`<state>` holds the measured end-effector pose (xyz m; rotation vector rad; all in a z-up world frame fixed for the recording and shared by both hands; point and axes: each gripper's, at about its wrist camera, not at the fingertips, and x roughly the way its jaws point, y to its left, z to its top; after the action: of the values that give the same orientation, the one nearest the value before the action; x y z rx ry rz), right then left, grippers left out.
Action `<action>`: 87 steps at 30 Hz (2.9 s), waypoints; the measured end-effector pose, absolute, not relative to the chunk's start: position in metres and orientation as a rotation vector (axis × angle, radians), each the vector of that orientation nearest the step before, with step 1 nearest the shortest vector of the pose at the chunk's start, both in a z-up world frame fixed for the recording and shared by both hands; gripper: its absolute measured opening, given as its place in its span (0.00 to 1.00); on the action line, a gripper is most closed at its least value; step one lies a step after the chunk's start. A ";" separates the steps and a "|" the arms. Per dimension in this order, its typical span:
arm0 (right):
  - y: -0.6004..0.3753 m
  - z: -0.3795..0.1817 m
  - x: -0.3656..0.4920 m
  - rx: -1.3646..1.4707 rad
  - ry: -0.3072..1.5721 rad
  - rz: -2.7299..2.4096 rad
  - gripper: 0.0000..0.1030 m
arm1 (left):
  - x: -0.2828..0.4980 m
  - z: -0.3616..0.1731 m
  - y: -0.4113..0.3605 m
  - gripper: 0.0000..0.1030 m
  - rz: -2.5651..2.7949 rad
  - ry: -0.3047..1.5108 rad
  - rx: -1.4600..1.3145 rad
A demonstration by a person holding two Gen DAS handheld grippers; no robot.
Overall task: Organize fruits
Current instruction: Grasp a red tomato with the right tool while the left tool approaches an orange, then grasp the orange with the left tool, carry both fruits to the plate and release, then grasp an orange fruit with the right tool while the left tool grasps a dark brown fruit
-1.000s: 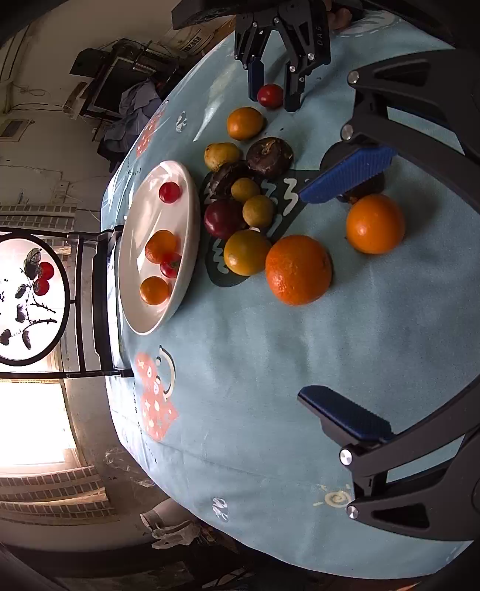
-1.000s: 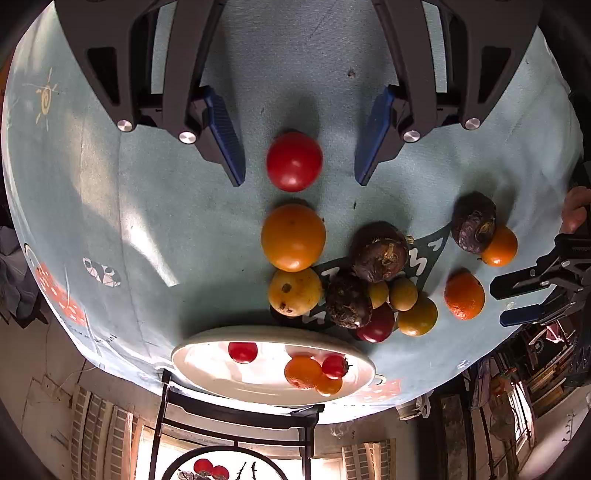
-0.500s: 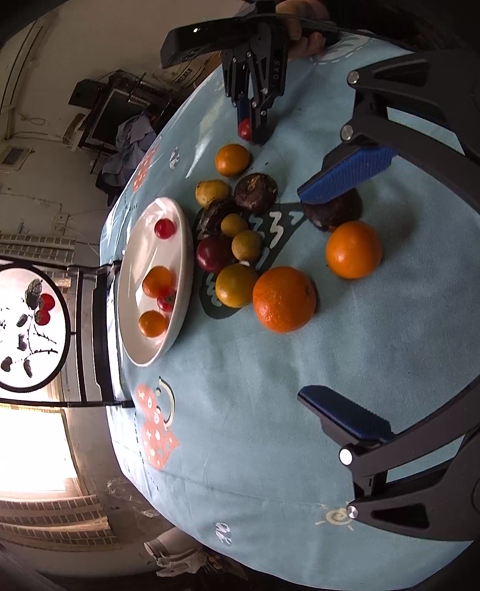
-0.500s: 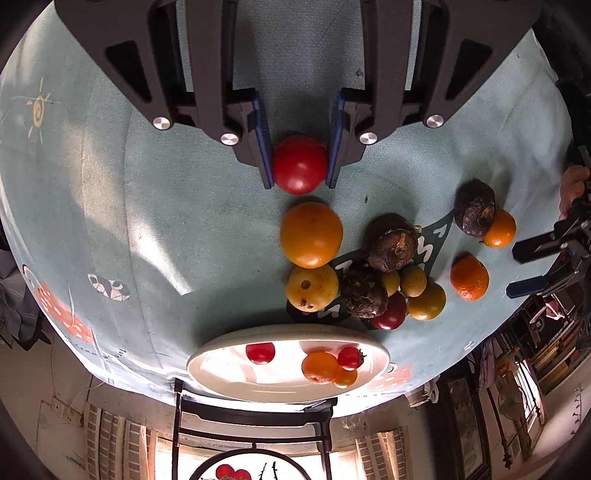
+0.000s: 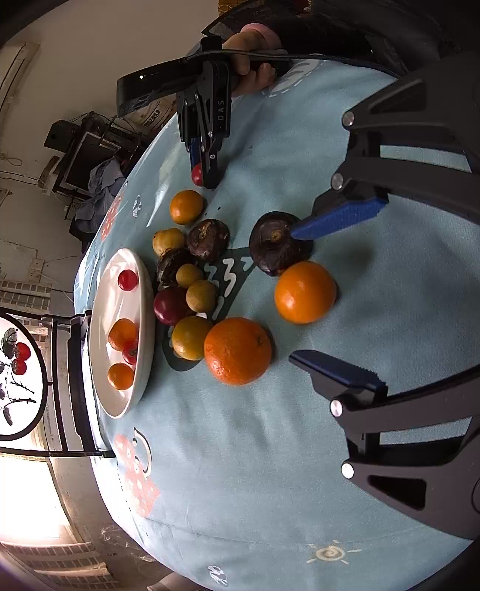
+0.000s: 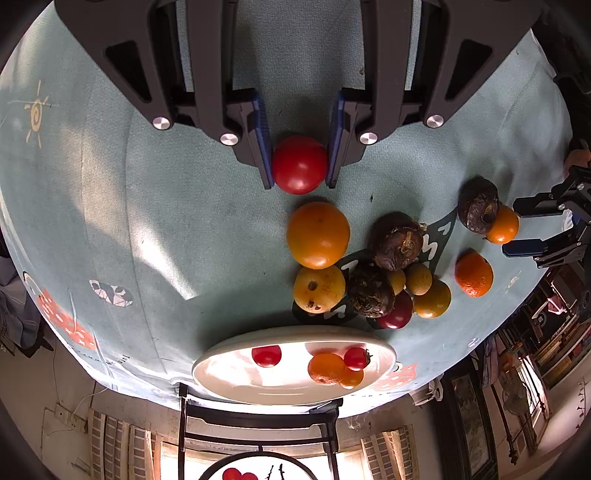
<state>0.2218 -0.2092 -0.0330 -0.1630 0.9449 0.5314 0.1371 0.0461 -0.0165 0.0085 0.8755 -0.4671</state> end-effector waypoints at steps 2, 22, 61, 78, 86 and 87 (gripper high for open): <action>-0.209 -0.033 0.222 -0.163 0.944 0.531 0.27 | 0.138 -0.018 0.045 0.56 -0.467 0.888 0.017; -0.210 -0.033 0.222 -0.159 0.945 0.534 0.28 | 0.142 -0.022 0.042 0.35 -0.459 0.919 0.050; -0.177 0.029 0.296 -0.027 0.700 0.574 0.57 | 0.268 0.075 0.029 0.98 -0.071 0.705 0.031; -0.190 0.001 0.255 -0.047 0.866 0.588 0.56 | 0.192 0.024 0.070 0.98 -0.031 0.766 -0.206; -0.191 -0.011 0.245 -0.141 0.888 0.528 0.56 | 0.170 0.024 0.042 0.98 -0.135 0.715 -0.065; -0.191 -0.013 0.245 -0.147 0.897 0.527 0.56 | 0.168 0.025 0.036 0.98 -0.153 0.710 -0.033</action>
<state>0.2452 -0.1914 -0.0130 -0.1472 0.8974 0.5267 0.1677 0.0358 0.0246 -0.0325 0.7103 -0.1531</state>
